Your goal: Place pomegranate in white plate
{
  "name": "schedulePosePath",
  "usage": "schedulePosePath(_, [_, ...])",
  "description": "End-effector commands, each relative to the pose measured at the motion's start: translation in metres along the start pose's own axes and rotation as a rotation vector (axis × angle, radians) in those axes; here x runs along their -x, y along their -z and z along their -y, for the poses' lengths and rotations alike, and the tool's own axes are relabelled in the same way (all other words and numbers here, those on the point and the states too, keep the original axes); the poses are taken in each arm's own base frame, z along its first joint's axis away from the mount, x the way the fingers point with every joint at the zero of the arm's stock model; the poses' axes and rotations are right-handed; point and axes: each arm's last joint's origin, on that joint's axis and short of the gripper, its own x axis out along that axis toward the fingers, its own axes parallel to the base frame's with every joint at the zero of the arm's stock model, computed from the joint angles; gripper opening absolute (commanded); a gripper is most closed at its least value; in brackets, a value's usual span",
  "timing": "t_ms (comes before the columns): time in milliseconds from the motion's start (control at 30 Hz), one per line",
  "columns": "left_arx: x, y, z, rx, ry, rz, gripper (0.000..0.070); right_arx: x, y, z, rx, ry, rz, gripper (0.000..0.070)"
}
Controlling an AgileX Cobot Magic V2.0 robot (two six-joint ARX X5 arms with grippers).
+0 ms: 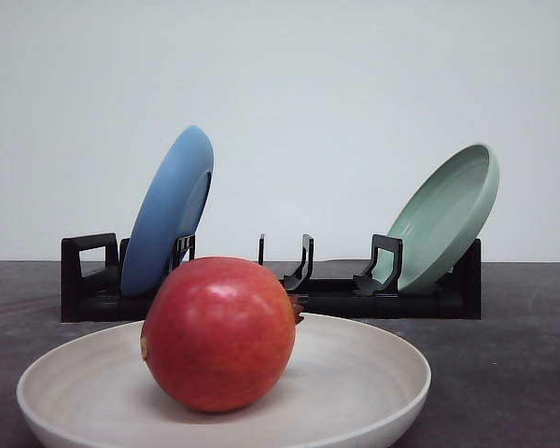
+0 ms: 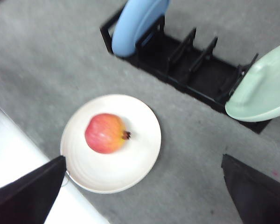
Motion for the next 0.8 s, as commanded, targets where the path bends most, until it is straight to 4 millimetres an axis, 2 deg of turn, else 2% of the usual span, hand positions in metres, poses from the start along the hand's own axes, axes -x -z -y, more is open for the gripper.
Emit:
schedulePosePath(0, [0.001,-0.003,0.001,0.005,0.012,0.025,0.0627,0.002,0.011,0.002,-0.036,-0.016,0.068,0.0700])
schedulePosePath(233, [0.001,-0.005,0.002,0.015,-0.006,0.051,0.0627,-0.001,0.055,0.015,-0.101,-0.033,0.273,0.0700])
schedulePosePath(433, [0.001,-0.005,0.001,0.018,-0.016,0.060,0.0625,-0.001,0.063,0.017,-0.073,-0.037,0.301,0.0700])
schedulePosePath(467, [0.001,-0.005,0.001,0.017,-0.016,0.060,0.0600,-0.001,0.063,0.017,-0.070,-0.037,0.300,0.0700])
schedulePosePath(500, [0.001,-0.005,0.001,0.016,-0.017,0.059,0.0494,-0.001,0.063,0.017,-0.070,-0.036,0.298,0.0657])
schedulePosePath(533, [0.001,-0.005,0.001,0.015,-0.017,0.057,0.0300,-0.001,0.063,0.017,-0.069,-0.036,0.297,0.0535])
schedulePosePath(567, [0.001,-0.005,0.001,0.013,-0.019,0.054,0.0065,-0.001,0.063,0.017,-0.067,-0.038,0.295,0.0219])
schedulePosePath(600, [0.001,-0.005,0.001,0.012,-0.024,0.056,0.0024,-0.001,0.063,0.017,-0.061,-0.040,0.292,0.0039])
schedulePosePath(667, [0.001,-0.005,0.000,0.014,-0.038,0.063,0.0000,-0.001,0.063,0.017,-0.053,-0.037,0.292,0.0015])
schedulePosePath(767, [0.001,-0.005,0.000,0.017,-0.044,0.069,0.0000,-0.001,0.063,0.017,-0.040,-0.035,0.294,0.0003])
